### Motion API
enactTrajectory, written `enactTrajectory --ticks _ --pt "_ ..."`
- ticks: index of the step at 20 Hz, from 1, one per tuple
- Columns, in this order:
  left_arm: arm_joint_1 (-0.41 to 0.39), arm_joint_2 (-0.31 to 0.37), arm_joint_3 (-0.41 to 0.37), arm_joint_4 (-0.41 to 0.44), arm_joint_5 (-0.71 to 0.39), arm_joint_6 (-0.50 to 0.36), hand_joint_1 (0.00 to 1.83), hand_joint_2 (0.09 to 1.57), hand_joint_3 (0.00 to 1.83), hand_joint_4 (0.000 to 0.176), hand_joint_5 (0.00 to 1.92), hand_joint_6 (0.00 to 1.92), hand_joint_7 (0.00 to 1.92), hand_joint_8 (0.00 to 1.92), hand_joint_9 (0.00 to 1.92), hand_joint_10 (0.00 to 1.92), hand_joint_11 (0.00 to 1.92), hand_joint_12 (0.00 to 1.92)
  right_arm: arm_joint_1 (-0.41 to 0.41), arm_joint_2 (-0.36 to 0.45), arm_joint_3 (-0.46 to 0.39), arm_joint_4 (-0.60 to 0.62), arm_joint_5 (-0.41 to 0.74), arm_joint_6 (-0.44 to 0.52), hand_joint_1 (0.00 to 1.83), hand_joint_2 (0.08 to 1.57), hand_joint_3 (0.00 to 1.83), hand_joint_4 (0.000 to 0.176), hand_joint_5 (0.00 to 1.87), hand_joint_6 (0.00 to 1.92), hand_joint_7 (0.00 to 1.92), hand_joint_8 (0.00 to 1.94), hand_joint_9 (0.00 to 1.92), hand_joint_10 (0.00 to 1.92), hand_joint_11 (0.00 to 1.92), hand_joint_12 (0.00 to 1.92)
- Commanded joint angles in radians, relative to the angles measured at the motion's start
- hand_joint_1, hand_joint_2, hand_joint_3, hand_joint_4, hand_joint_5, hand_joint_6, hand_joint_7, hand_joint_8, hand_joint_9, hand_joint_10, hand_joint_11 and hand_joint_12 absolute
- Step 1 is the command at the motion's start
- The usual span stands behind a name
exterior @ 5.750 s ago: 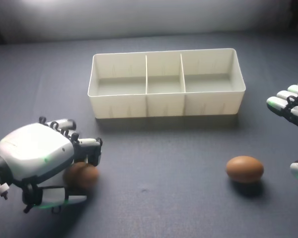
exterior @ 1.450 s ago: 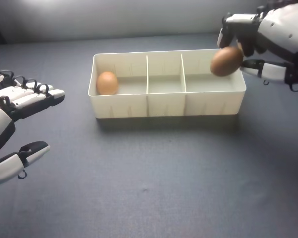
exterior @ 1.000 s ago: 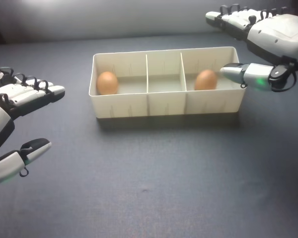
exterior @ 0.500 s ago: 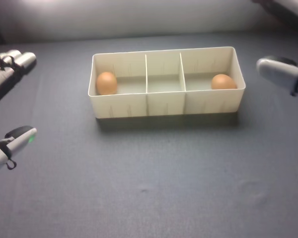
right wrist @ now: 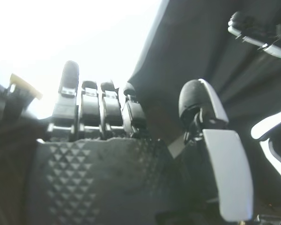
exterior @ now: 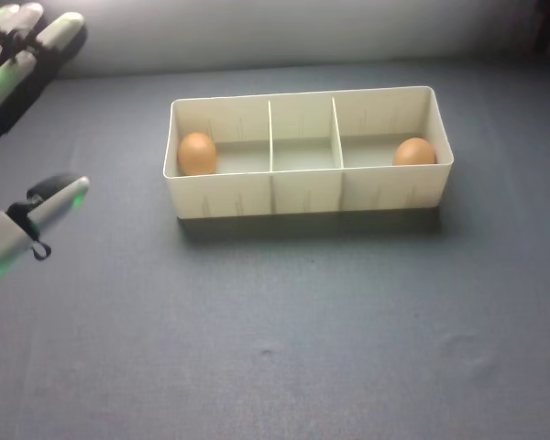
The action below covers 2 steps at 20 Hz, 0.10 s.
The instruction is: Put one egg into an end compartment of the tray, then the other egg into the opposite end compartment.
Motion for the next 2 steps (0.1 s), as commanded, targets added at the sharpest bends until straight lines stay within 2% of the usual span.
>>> enactTrajectory --ticks 1,2 --pt "-0.021 0.016 0.006 0.018 -0.126 0.003 0.76 1.35 0.0 0.14 0.0 0.0 0.0 0.0 0.0 0.0 0.0 0.0 0.007 0.011 0.001 -0.008 0.125 0.006 0.41 1.29 0.0 0.039 0.0 0.0 0.0 0.0 0.0 0.0 0.0 0.0" --pt "-0.041 0.022 0.006 0.032 -0.126 0.008 0.69 1.39 0.01 0.097 0.0 0.0 0.0 0.0 0.0 0.0 0.0 0.0 0.007 0.014 0.001 -0.011 0.125 0.006 0.37 1.36 0.01 0.02 0.0 0.0 0.0 0.0 0.0 0.0 0.0 0.0"
